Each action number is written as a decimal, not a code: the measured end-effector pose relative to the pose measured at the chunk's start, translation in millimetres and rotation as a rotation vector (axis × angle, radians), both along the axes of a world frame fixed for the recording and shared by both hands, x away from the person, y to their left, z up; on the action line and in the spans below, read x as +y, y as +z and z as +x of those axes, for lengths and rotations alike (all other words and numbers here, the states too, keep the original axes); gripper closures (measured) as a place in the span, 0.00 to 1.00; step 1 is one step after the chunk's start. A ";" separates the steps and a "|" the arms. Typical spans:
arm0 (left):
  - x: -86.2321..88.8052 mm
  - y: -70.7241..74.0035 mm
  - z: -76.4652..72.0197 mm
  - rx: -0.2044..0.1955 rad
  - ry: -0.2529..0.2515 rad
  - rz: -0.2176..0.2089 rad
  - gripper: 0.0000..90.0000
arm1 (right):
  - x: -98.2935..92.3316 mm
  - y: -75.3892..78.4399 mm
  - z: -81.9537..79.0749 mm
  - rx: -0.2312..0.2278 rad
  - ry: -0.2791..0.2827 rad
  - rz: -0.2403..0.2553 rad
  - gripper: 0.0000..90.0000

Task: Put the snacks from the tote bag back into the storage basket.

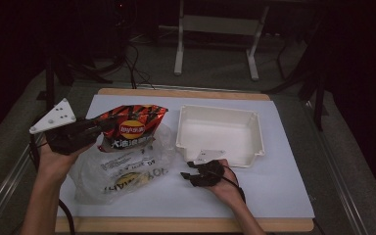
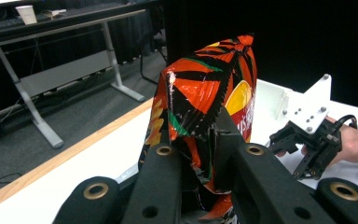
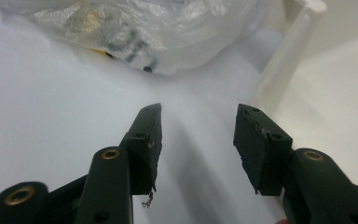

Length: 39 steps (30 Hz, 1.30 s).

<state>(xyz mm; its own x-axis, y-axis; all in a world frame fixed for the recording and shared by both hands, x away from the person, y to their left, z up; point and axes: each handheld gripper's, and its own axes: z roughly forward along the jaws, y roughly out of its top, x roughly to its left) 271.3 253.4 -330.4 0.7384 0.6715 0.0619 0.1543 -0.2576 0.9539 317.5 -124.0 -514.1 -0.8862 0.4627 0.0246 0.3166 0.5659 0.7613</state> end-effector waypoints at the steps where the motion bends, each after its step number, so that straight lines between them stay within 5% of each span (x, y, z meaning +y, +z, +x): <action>1: 0.0 0.6 0.0 0.000 0.001 -0.005 0.94 | -1.4 -0.6 -0.1 0.000 -0.002 0.003 0.57; 24: 6.2 12.2 -4.6 -0.021 -0.008 -0.063 0.94 | -24.3 -18.3 0.7 0.002 -0.020 0.046 0.60; 39: -0.2 33.4 -6.7 -0.045 -0.035 -0.084 0.94 | -24.8 -22.6 1.5 0.000 -0.027 0.053 0.59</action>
<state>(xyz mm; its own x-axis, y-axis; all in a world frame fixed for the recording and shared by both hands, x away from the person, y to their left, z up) 264.5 253.3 -297.1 0.7591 0.6497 0.0399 0.1032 -0.1806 0.9781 319.0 -148.8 -536.7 -0.8733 0.4846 0.0495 0.3310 0.5157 0.7903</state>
